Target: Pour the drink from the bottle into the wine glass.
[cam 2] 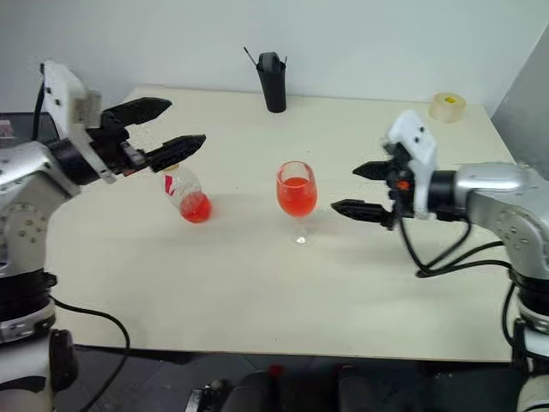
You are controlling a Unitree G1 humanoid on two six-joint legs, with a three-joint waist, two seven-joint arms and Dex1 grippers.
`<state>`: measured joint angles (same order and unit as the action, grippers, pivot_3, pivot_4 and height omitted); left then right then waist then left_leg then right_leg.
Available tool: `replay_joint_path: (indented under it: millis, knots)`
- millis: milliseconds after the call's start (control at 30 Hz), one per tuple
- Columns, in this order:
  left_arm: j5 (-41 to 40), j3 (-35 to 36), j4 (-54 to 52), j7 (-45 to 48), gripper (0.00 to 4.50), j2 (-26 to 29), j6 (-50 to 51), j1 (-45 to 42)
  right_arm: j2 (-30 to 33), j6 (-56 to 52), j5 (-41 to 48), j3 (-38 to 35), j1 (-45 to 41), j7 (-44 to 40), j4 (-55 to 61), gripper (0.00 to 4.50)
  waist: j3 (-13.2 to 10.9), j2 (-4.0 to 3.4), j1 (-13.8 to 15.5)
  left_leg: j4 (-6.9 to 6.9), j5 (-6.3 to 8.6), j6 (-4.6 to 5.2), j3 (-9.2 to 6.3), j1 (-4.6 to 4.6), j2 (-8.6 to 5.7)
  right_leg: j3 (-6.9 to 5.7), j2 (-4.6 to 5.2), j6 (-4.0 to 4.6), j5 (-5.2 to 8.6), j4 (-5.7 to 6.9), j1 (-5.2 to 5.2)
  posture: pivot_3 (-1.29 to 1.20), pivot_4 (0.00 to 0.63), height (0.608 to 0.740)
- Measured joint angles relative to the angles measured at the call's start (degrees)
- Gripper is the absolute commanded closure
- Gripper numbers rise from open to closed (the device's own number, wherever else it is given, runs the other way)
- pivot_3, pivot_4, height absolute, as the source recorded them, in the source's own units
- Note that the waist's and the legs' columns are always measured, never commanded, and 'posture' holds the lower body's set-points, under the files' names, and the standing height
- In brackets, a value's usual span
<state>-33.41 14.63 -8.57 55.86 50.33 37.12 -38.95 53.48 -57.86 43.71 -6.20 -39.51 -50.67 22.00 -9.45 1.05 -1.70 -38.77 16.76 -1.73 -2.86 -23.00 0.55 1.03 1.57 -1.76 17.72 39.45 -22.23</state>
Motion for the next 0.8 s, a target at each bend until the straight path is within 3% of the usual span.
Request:
replay_joint_path:
  millis: [167, 300, 567, 800]
  knots:
    - [-2.1, 0.2, 4.7, 10.9, 0.04, 6.4, -0.8, 0.3, 5.8, 6.9, -2.3, -2.8, 7.1, -6.7, -1.9, 0.00, 0.0, -0.06, -0.3, -0.01, 0.01, 0.01, 0.06, 0.11, 0.13, 0.09, -0.19, 0.01, 0.00, 0.09, 0.03, 0.00, 0.150, 0.740]
    - [-2.8, 0.3, 6.9, 15.0, 0.04, 7.3, -1.5, 0.5, 6.1, 8.6, -2.2, -3.2, 7.6, -8.0, -2.0, 0.00, -0.1, -0.19, -0.2, -0.02, 0.01, 0.01, 0.05, 0.08, 0.15, 0.09, -0.20, 0.01, 0.00, 0.09, 0.01, 0.00, 0.150, 0.740]
    - [-2.8, 0.8, 9.6, 18.5, 0.04, 9.8, -2.4, 3.3, 6.1, 9.5, -2.2, -3.0, 7.4, -9.8, -3.2, 0.00, -0.1, -0.22, -0.1, -0.02, 0.01, 0.01, 0.04, 0.07, 0.14, 0.09, -0.19, 0.01, 0.00, 0.08, 0.01, 0.00, 0.150, 0.740]
    - [-2.8, 0.9, 7.8, 16.3, 0.04, 8.9, -2.4, 7.1, 4.7, 10.4, -2.2, -1.4, 7.1, -10.5, -4.6, 0.00, -0.1, -0.23, -0.1, -0.01, 0.01, 0.02, 0.04, 0.06, 0.15, 0.11, -0.18, 0.01, 0.01, 0.09, 0.00, 0.00, 0.150, 0.740]
